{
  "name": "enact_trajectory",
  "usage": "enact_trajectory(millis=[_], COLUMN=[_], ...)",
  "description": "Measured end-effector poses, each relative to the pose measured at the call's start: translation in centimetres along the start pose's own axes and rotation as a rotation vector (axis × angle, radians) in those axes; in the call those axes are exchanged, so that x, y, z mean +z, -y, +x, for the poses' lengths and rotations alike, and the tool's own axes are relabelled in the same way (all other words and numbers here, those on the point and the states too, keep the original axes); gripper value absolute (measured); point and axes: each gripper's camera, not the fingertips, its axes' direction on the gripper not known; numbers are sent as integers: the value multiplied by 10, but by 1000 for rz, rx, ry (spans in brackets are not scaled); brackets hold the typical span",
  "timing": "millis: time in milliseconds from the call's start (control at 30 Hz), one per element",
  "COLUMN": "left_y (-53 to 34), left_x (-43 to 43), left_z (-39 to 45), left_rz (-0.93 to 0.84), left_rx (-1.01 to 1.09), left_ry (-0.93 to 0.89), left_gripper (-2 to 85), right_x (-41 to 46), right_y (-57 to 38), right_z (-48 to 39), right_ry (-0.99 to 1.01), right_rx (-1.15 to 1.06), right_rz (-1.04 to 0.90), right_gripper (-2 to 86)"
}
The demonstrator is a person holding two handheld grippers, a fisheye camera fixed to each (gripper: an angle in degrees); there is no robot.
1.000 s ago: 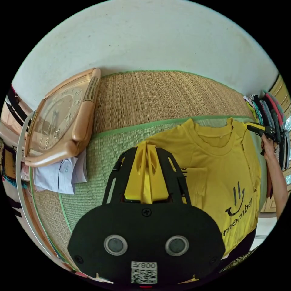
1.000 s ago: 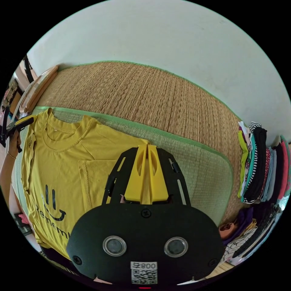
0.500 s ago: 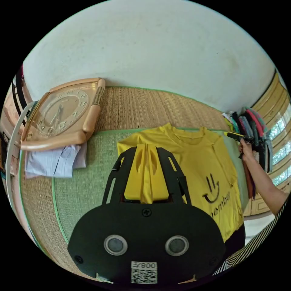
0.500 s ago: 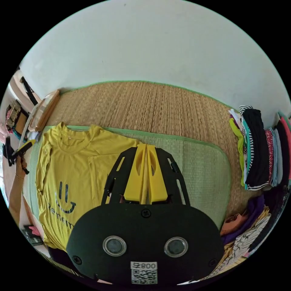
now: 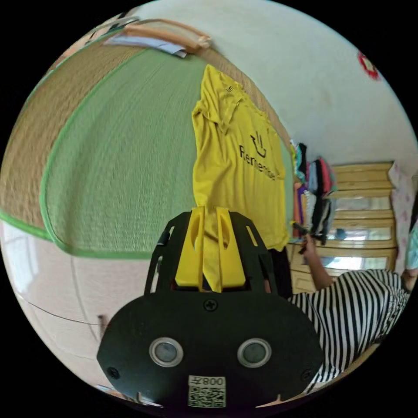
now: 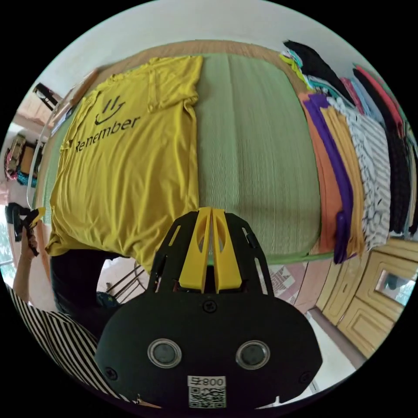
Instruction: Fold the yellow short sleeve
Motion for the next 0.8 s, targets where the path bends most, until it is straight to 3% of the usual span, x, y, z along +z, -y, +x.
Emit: enact_trajectory(millis=[67, 267, 400, 533, 667, 800], left_y=[-20, -70, -96, -109, -113, -117], left_x=[11, 54, 87, 116, 143, 172], left_z=[-16, -49, -73, -86, -92, -97], left_rz=[11, -24, -16, -9, -19, -39], left_rx=[-55, -99, -155, -151, -131, -119], left_ry=[-17, -6, -91, -90, -50, -11], left_gripper=[65, 92, 105, 106, 97, 54], right_x=[17, 30, 36, 25, 36, 65], right_y=[-19, -58, -71, -110, -137, -152], right_z=[14, 53, 83, 94, 91, 89], right_ry=[41, 125, 276, 485, 551, 523], right_rx=[4, 30, 51, -6, -40, -58], right_rz=[-57, 64, -26, 59, 20, -36], right_gripper=[0, 2, 7, 28, 67, 46])
